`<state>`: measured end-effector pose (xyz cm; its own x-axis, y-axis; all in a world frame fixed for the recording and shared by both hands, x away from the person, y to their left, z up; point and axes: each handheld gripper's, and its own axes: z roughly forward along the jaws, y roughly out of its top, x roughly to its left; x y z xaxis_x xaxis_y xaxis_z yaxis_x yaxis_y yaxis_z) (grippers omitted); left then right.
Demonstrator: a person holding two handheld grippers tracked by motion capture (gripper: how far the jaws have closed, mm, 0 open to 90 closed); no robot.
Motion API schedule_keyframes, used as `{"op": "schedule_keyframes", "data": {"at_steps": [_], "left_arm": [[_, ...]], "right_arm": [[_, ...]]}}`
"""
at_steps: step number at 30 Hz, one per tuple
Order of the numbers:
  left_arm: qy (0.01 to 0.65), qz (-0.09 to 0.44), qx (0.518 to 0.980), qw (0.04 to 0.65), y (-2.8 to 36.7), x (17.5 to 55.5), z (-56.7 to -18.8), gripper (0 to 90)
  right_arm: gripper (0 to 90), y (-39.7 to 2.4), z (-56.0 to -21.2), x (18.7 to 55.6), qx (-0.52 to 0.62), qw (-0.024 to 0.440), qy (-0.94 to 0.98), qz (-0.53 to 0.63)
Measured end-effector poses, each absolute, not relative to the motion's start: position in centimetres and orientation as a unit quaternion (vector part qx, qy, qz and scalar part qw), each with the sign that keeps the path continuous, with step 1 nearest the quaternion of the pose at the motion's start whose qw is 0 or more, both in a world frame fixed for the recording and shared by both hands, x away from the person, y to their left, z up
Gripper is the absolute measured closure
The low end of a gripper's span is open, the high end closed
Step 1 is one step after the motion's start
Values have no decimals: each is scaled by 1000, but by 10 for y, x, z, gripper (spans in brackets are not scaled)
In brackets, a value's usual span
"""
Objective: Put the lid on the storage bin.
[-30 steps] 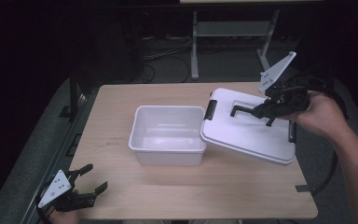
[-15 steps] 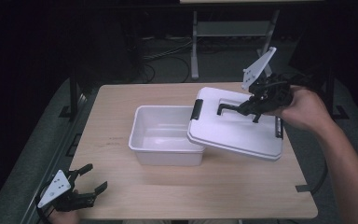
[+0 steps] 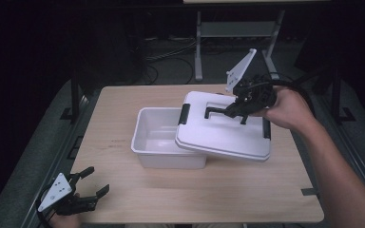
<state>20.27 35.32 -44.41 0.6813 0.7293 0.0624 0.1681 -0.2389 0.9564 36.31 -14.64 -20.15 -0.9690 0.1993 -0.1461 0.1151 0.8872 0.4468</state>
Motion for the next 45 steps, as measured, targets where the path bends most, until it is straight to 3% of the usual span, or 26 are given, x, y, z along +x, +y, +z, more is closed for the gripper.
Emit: {"op": "schedule_keyframes", "data": {"at_steps": [45], "left_arm": [[303,261,741,539,355,202,-443,157]], "right_arm": [[846,-74,-214,383,37,72,968,235]]}}
